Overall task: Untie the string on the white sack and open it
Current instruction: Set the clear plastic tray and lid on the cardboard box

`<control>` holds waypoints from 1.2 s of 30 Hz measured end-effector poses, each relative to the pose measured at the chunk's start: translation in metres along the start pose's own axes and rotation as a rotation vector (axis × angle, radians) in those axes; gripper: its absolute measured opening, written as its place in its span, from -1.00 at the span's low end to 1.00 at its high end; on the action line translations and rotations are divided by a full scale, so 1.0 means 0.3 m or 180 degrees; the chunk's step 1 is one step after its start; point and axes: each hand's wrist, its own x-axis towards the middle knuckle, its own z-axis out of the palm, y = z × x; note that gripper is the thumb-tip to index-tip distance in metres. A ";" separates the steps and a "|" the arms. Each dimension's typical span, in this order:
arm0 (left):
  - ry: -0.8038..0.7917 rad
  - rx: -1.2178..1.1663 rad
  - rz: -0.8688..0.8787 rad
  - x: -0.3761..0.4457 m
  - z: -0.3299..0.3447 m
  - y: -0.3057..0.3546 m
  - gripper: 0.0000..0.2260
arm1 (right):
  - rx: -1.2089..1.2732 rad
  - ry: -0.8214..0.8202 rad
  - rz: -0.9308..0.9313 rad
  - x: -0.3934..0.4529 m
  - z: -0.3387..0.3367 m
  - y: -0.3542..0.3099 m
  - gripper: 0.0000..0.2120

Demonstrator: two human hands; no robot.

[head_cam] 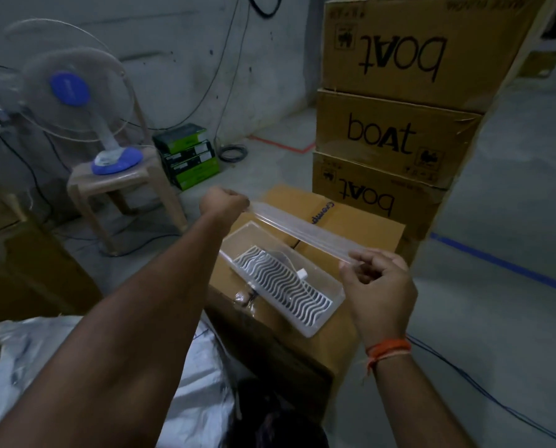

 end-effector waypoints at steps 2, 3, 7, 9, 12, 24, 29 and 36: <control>-0.0133 -0.0348 -0.0108 -0.025 -0.036 -0.031 -0.78 | 0.0182 0.0024 0.0238 -0.059 -0.004 -0.007 -0.89; -0.0231 -0.0546 -0.0162 -0.043 -0.057 -0.043 -0.76 | 0.0283 0.0030 0.0434 -0.090 -0.004 -0.008 -0.90; -0.0418 -0.0742 -0.0160 -0.095 -0.094 -0.075 -0.72 | 0.0591 -0.0062 0.1189 -0.161 0.002 0.015 -0.97; -0.0461 -0.0521 -0.0030 -0.108 -0.111 -0.099 -0.72 | 0.0432 -0.0139 0.1180 -0.195 0.005 0.021 -0.96; -0.0557 -0.0164 0.0101 -0.117 -0.129 -0.142 -0.73 | 0.0089 -0.0250 0.0932 -0.232 0.011 0.025 -0.87; -0.0379 0.0583 0.0267 -0.109 -0.122 -0.244 -0.74 | -0.0874 -0.0742 0.0315 -0.262 0.048 0.059 -0.90; -0.0386 0.0519 0.0096 -0.102 -0.121 -0.248 -0.75 | -0.0995 -0.0750 0.0162 -0.274 0.045 0.061 -0.90; -0.0506 0.0482 0.0044 -0.095 -0.121 -0.250 -0.75 | -0.0842 -0.0767 0.0297 -0.282 0.036 0.089 -0.90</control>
